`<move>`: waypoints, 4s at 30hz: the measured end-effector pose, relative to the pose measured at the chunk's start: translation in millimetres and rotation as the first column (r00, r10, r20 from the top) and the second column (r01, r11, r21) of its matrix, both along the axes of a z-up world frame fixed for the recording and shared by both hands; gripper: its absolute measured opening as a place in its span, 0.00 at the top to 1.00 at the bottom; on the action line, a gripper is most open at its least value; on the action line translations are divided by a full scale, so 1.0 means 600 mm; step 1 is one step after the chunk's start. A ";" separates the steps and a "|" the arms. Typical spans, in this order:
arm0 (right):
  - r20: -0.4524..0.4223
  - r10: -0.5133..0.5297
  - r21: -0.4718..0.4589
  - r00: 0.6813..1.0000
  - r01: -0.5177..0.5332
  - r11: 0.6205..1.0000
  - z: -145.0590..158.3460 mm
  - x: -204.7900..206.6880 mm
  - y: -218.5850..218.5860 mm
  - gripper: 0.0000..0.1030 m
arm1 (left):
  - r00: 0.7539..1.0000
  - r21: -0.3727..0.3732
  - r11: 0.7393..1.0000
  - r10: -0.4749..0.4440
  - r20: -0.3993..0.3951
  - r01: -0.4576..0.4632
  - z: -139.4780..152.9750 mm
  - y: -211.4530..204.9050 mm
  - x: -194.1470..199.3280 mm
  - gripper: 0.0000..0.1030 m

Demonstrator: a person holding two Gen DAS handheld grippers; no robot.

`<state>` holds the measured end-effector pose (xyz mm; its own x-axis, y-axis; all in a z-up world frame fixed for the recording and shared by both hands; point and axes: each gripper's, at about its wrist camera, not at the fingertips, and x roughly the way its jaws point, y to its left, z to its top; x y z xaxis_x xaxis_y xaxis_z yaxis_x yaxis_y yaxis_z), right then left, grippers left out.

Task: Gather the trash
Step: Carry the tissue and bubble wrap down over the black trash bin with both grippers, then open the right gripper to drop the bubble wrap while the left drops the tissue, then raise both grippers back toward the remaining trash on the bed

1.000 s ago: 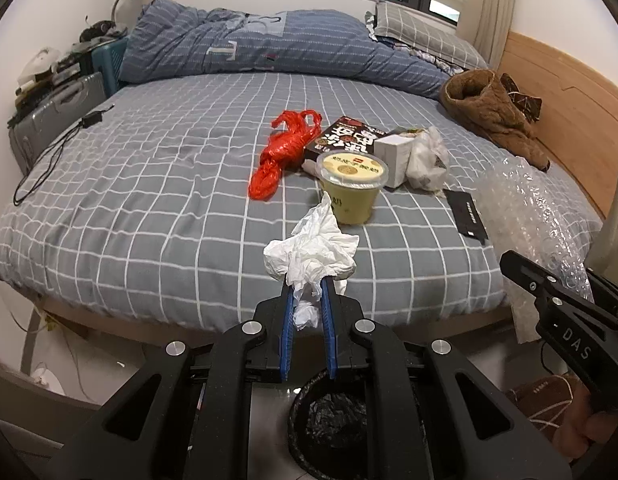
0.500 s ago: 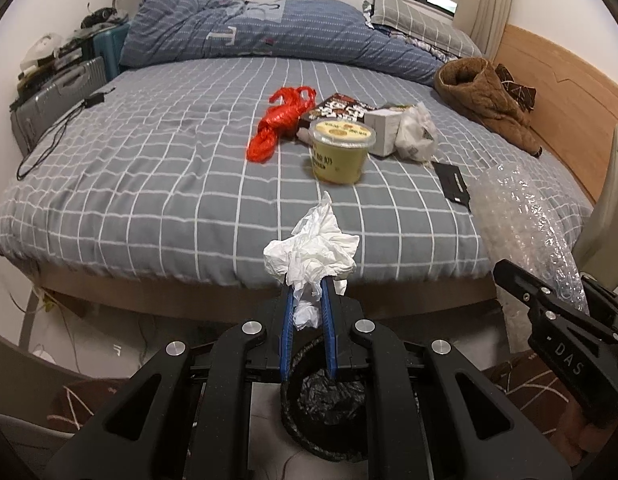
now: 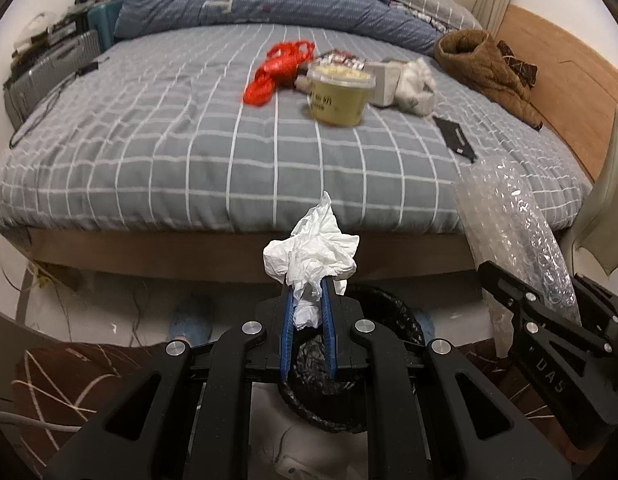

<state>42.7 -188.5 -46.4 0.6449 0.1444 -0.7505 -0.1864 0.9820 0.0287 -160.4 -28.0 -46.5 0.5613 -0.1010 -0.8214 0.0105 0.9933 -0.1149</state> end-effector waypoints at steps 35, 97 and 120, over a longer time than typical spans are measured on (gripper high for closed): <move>-0.402 0.015 -0.023 0.916 -0.026 0.999 -0.279 0.099 0.024 0.70 | 0.939 0.022 1.000 -0.002 -0.343 0.010 -0.269 0.000 0.107 0.88; -0.286 -0.268 -0.168 0.920 0.227 0.959 -0.265 0.098 -0.158 0.07 | 0.921 0.050 0.984 -0.142 -0.362 0.171 -0.310 -0.169 0.101 0.54; -0.001 -0.257 -0.094 0.967 0.255 0.962 -0.110 0.096 -0.157 0.07 | 0.998 0.123 0.990 -0.064 -0.023 0.067 -0.140 -0.125 0.114 0.06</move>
